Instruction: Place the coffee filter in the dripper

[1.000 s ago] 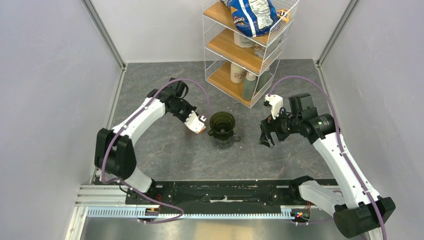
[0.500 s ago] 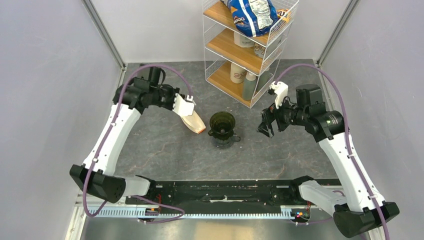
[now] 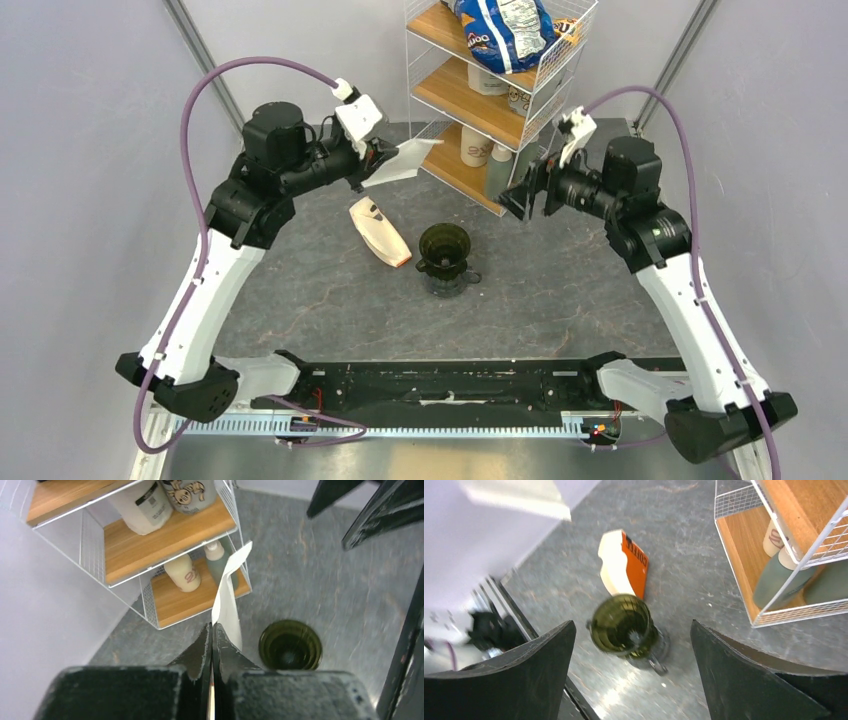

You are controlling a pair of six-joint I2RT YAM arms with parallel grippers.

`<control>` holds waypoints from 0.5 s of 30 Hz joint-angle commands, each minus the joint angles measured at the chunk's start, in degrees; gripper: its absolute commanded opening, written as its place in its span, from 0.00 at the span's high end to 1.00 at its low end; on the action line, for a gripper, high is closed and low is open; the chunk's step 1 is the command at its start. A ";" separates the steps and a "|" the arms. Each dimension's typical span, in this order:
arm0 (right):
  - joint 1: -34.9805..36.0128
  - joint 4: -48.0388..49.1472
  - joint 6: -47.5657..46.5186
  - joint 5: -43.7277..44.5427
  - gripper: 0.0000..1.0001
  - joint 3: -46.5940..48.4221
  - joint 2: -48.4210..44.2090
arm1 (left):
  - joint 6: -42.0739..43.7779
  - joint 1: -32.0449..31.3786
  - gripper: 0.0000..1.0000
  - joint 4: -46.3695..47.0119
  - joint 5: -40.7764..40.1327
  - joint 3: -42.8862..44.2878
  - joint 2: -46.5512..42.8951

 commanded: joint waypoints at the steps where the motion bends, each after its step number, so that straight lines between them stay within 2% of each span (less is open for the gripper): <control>1: 0.60 7.57 19.55 5.86 0.08 6.26 4.18 | -24.39 -3.18 0.98 13.44 -17.26 -2.64 -0.61; 4: 1.51 9.05 22.51 6.33 0.09 8.91 7.36 | -25.37 -4.11 0.98 13.75 -23.40 -1.09 1.43; 8: 6.64 10.86 23.83 9.43 0.10 14.68 11.42 | -18.11 -7.93 0.98 18.11 -32.08 -2.25 1.29; 15: 17.94 10.43 22.65 21.36 0.11 23.55 17.03 | -16.11 -8.46 0.98 22.62 -34.90 -8.09 -3.90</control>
